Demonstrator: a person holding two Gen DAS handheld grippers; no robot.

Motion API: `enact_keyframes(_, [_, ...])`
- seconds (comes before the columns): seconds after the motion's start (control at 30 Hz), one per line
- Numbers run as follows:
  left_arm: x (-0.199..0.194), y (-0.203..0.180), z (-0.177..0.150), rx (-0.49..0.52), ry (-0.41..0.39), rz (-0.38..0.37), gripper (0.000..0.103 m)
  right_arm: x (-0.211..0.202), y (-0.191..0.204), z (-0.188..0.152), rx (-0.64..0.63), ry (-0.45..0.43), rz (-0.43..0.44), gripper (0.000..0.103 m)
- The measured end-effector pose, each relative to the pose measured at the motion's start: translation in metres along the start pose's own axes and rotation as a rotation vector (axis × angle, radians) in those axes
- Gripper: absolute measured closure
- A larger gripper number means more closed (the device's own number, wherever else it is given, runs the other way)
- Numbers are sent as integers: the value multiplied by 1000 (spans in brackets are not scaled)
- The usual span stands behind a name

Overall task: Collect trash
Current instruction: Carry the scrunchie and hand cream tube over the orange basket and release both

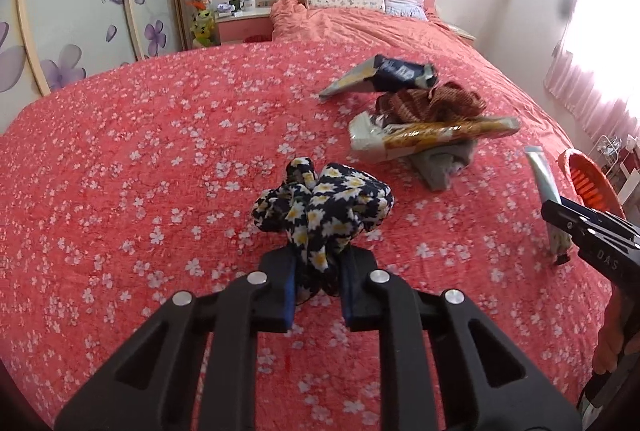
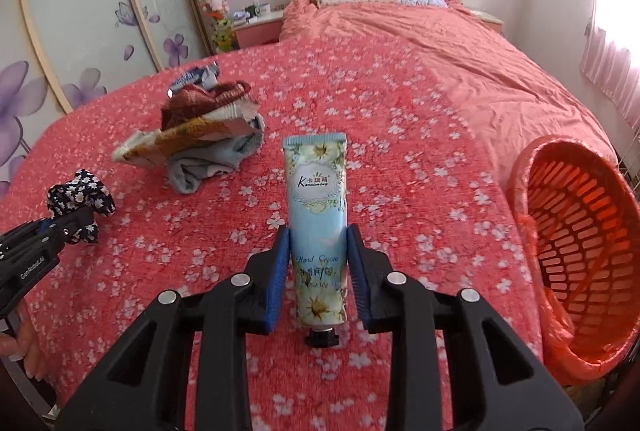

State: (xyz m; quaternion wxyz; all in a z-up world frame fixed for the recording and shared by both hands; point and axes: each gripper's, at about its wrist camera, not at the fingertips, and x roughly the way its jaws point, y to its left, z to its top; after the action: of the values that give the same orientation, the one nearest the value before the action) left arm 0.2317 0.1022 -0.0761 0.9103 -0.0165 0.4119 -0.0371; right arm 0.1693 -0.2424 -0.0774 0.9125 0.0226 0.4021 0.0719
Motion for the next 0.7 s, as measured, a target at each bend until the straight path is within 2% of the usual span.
enact_keyframes(0.33, [-45,-22,12,4,-80,-8,86,-42,-6,6,3,-76,1,74])
enact_keyframes(0.7, [-84,-77,31,72,-145,-69,86,-85,-28,11,50,-155,2,74])
